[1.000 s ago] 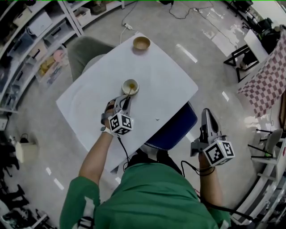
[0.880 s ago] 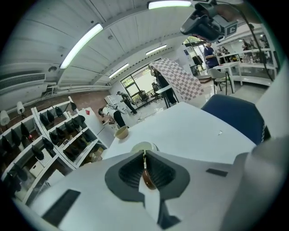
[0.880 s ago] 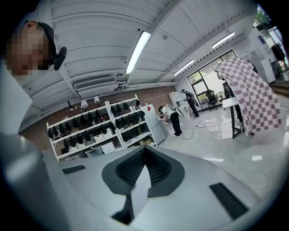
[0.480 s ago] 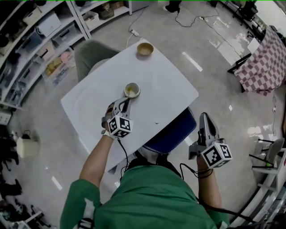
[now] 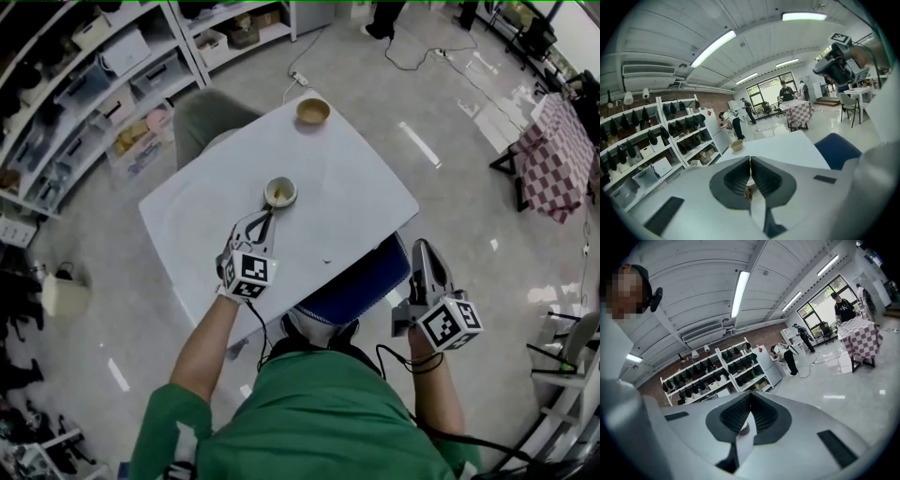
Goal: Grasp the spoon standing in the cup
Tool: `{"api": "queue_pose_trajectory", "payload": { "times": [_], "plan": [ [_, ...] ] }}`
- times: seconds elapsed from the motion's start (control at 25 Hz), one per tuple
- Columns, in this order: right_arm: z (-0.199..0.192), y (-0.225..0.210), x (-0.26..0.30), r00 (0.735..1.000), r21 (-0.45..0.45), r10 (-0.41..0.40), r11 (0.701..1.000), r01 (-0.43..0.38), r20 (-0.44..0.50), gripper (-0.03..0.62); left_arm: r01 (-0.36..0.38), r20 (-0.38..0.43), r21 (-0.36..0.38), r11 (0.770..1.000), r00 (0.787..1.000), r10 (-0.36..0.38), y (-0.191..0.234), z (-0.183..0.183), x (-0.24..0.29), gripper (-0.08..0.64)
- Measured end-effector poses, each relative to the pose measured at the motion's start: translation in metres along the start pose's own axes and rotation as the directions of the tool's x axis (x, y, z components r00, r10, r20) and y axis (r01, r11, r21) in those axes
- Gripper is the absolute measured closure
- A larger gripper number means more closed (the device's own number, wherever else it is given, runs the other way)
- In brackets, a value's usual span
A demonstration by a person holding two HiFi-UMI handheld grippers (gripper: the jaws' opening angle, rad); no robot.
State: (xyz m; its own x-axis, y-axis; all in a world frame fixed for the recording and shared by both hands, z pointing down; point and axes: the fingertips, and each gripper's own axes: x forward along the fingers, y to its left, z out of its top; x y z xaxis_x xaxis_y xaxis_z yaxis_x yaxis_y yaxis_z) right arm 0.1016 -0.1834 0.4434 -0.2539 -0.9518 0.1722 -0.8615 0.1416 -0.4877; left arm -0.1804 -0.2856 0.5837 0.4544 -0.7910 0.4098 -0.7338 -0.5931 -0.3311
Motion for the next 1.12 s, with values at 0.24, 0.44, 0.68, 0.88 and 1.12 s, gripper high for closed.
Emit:
{"api": "queue_pose_trajectory", "payload": {
  "times": [0.24, 0.44, 0.68, 0.88, 1.12],
  "plan": [
    [0.007, -0.009, -0.006, 0.999, 0.003, 0.04, 0.999, -0.04, -0.007, 0.569, -0.028, 0.033, -0.074, 0.997, 0.999, 0.03, -0.012, 0.028, -0.018, 0.535],
    [0.011, -0.003, -0.002, 0.997, -0.006, 0.077, 0.997, -0.077, -0.016, 0.569, -0.051, 0.068, -0.136, 0.989, 0.996, 0.061, -0.011, 0.053, -0.039, 0.535],
    [0.014, 0.007, 0.005, 0.992, -0.015, 0.127, 0.992, -0.127, -0.027, 0.569, -0.068, 0.117, -0.21, 0.975, 0.989, 0.095, -0.009, 0.08, -0.063, 0.535],
    [0.015, 0.017, 0.008, 0.985, -0.021, 0.167, 0.986, -0.167, -0.038, 0.569, -0.078, 0.142, -0.267, 0.961, 0.983, 0.119, -0.008, 0.093, -0.082, 0.535],
    [0.023, 0.027, 0.013, 0.975, -0.035, 0.217, 0.975, -0.219, -0.046, 0.569, -0.078, 0.179, -0.33, 0.941, 0.973, 0.143, -0.009, 0.111, -0.098, 0.535]
  ]
}}
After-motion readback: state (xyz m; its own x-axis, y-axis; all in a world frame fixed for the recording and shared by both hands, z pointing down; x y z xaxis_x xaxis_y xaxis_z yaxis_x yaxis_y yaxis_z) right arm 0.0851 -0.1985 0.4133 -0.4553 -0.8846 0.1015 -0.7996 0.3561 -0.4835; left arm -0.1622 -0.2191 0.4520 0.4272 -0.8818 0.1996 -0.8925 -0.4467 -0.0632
